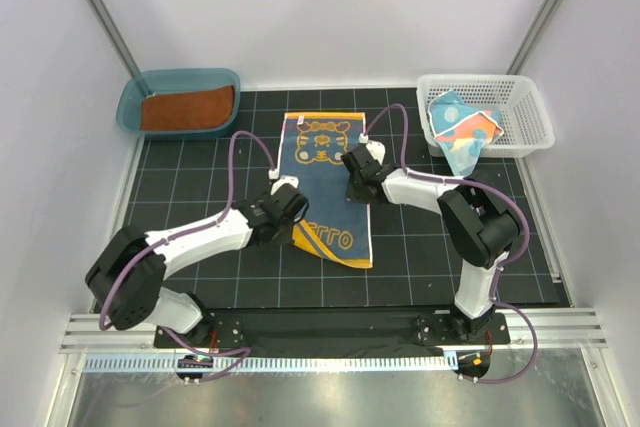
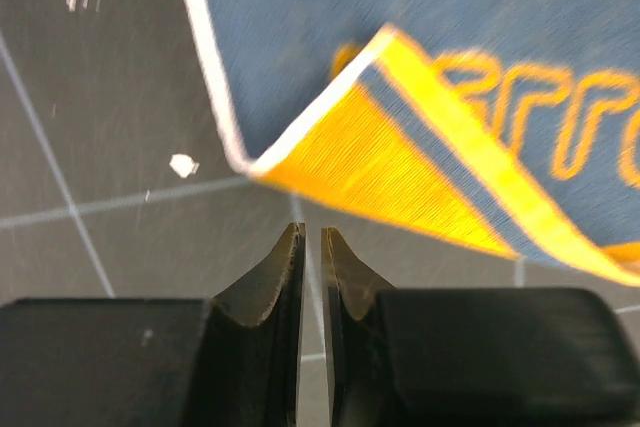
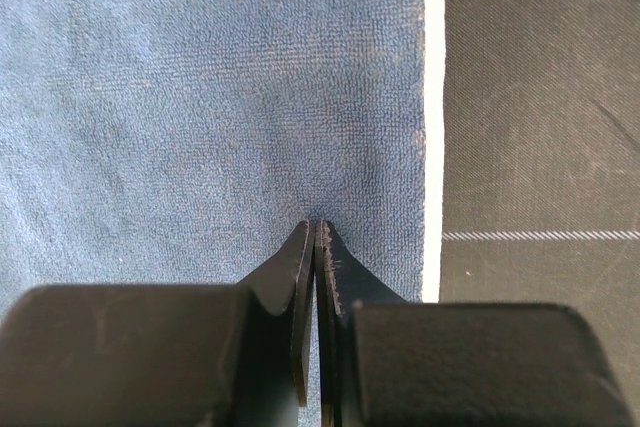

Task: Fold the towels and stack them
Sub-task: Flatten out the crumpled towel

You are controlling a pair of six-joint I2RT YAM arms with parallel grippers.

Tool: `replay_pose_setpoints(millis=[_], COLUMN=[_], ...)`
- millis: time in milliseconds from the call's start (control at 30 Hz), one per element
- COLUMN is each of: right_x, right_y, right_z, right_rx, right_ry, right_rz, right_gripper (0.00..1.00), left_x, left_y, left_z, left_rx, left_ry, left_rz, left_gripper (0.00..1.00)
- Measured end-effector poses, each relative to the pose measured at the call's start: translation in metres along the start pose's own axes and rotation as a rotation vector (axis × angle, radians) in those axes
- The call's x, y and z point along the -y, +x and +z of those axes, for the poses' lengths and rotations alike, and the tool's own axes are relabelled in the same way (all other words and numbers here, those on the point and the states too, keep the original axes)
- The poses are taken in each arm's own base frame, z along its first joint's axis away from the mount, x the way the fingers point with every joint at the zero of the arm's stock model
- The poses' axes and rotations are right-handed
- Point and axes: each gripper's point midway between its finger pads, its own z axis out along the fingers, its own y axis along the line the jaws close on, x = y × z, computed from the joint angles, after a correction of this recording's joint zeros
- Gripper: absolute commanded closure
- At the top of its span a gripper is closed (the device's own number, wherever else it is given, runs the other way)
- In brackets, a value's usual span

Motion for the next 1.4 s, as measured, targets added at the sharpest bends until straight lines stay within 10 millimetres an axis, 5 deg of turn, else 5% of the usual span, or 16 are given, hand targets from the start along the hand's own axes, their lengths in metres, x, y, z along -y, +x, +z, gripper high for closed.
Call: replay_pose_setpoints(millis=[133,200,300,400,600,833,1400], right_x=[0.002,0.002,0.002,0.003,0.003,0.002,0.002], right_y=[0.002,0.002,0.002,0.002,0.002,0.002,0.002], right_z=[-0.002,-0.002,-0.002,-0.002,-0.002,-0.002,-0.002], right_rx=[-0.002,-0.002,-0.001,0.000,0.000,-0.001,-0.001], right_ry=[0.002,0.002,0.003,0.005,0.005,0.005,0.005], right_rz=[-0.001,-0.001,-0.001,-0.002,-0.001,-0.002,-0.002], right_gripper=[0.91,0.92,0.91,0.91,0.91,0.91,0.91], left_x=[-0.012,-0.013,-0.007,0.006,0.035,0.036,0.026], left_y=[0.020,0.019,0.002,-0.026,-0.068,-0.050,-0.034], left_z=[-0.002,-0.005,-0.012,-0.019,0.004,0.050,0.058], left_rx=[-0.018,-0.009,0.034,0.087,0.103,-0.002,-0.033], left_ry=[-0.012,-0.011,0.004,0.025,0.008,-0.067,-0.093], left_rz=[-0.027,-0.038,-0.061,-0.081,-0.050,0.026,0.045], left_gripper=[0.78,0.66,0.50,0.44,0.43,0.46,0.64])
